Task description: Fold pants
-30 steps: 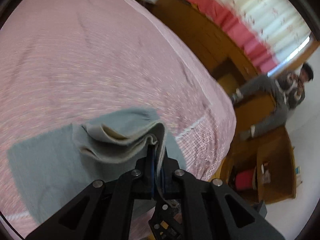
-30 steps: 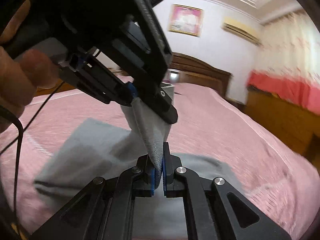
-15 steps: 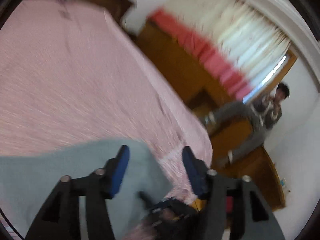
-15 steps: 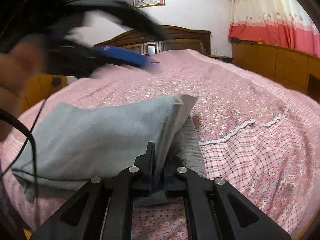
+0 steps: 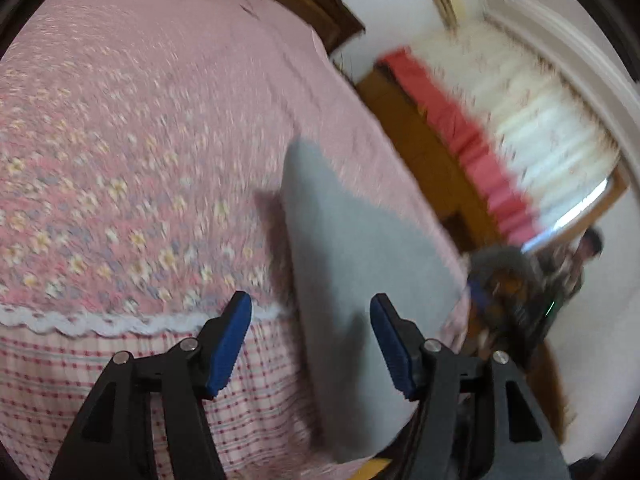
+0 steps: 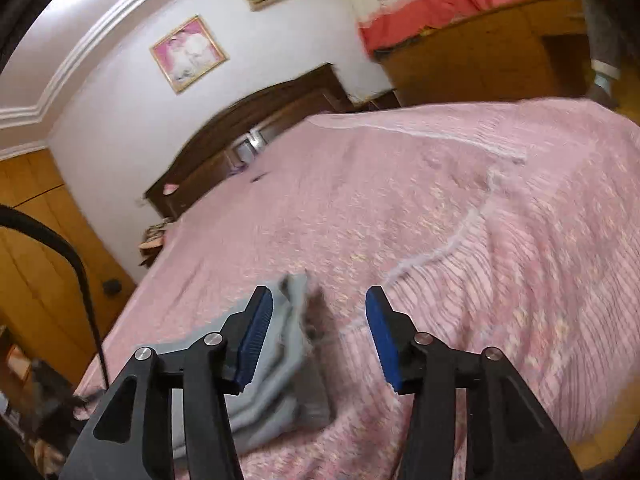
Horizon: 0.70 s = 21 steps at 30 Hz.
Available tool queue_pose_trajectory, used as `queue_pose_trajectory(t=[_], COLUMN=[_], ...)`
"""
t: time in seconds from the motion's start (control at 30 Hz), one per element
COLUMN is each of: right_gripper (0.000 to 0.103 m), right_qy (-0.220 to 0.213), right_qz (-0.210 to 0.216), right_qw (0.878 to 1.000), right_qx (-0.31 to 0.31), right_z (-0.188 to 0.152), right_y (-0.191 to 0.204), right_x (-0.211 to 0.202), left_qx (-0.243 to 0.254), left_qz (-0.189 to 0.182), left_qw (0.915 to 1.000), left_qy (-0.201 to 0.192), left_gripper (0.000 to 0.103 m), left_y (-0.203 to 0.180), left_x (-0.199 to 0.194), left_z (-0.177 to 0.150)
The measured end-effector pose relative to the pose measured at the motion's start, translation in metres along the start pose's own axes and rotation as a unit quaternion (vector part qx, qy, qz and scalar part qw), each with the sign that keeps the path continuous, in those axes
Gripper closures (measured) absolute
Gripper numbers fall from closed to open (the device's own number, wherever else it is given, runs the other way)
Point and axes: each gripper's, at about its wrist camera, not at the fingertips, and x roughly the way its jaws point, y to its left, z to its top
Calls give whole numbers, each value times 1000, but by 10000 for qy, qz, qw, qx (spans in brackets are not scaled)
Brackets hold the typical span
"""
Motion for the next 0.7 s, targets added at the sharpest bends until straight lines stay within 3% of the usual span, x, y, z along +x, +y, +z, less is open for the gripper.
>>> queue_pose_trajectory(t=[0.07, 0.1, 0.17, 0.23, 0.37, 0.4, 0.5, 0.7], right_gripper=[53, 53, 53, 55, 56, 69, 96, 96], right_qy=[495, 726, 1188, 1391, 1204, 1121, 847, 180], right_qz=[222, 52, -736, -1223, -1369, -1295, -882, -141], right_qw=[9973, 9938, 9779, 9645, 9692, 9720, 9828, 9955], right_qx=[-491, -838, -1552, -1882, -1656, -1608, -1386, -921], right_z=[2, 0, -10, -23, -27, -27, -20, 4], right_y=[22, 35, 55, 60, 56, 57, 57, 52], right_x=[22, 36, 64, 79, 71, 66, 47, 22], left_qx=[152, 150, -34, -379, -682, -687, -753, -436], left_qz=[-109, -223, -444, -609, -607, -566, -538, -239], left_qw=[9998, 9996, 9990, 9974, 9958, 9959, 9956, 9988], left_qy=[50, 59, 42, 29, -118, -133, -177, -49], left_gripper=[39, 39, 39, 39, 39, 39, 39, 39], left_y=[-6, -8, -6, 4, 26, 28, 33, 11], left_x=[4, 5, 5, 3, -11, -13, -19, -6], left_z=[-1, 1, 6, 12, 16, 17, 17, 13])
